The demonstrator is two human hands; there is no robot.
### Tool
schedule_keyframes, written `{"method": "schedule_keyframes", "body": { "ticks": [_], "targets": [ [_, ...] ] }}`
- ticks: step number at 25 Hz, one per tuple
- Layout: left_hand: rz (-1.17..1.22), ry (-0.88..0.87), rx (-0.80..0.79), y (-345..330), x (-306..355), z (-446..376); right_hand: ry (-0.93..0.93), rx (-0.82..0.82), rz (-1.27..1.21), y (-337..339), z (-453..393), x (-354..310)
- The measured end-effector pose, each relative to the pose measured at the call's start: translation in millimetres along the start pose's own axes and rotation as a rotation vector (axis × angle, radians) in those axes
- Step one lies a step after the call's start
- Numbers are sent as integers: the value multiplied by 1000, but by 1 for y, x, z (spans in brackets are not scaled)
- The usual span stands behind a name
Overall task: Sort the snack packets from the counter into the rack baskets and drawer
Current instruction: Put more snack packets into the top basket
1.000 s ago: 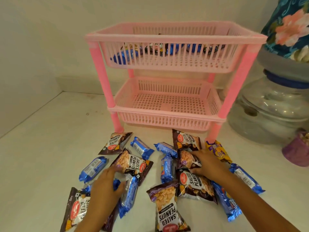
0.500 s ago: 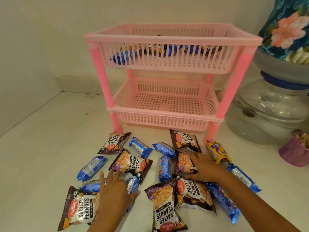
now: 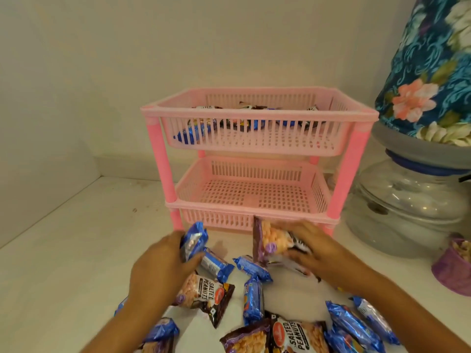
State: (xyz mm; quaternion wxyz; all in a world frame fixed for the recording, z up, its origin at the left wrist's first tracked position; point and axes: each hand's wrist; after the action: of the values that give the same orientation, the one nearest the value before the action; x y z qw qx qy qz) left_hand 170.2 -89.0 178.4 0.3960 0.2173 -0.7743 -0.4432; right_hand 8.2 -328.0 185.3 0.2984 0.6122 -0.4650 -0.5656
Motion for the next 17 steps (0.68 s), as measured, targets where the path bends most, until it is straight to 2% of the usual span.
{"method": "schedule_keyframes", "body": {
  "ticks": [3, 5, 7, 9, 12, 14, 17],
  "targets": [
    [72, -148, 184, 50, 32, -52, 145, 340, 25, 74, -38, -39],
    [175, -244, 369, 84, 59, -91, 231, 563, -95, 117, -73, -57],
    [264, -297, 500, 113, 85, -133, 252, 658, -264, 150, -112, -68],
    [282, -296, 505, 128, 107, -177, 197, 703, -235, 174, -154, -68],
    [376, -166, 343, 128, 130, -235, 12, 607, 0, 188, -207, -45],
    [330, -81, 174, 113, 135, -263, -128, 435, 95, 184, -227, -20],
    [151, 29, -46, 78, 128, -282, -187, 160, 178, 170, -241, 11]
  ]
}}
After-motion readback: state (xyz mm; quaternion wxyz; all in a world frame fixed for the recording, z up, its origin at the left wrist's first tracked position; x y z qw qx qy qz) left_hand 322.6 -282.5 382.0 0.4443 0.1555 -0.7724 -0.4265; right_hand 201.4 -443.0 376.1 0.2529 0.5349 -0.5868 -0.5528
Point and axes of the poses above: each hand's wrist, its own z-axis away from the middle knuckle, its own y-axis out of the back of the hand, x = y × z, and after that the axes turned 9 degrees about z, right-handed
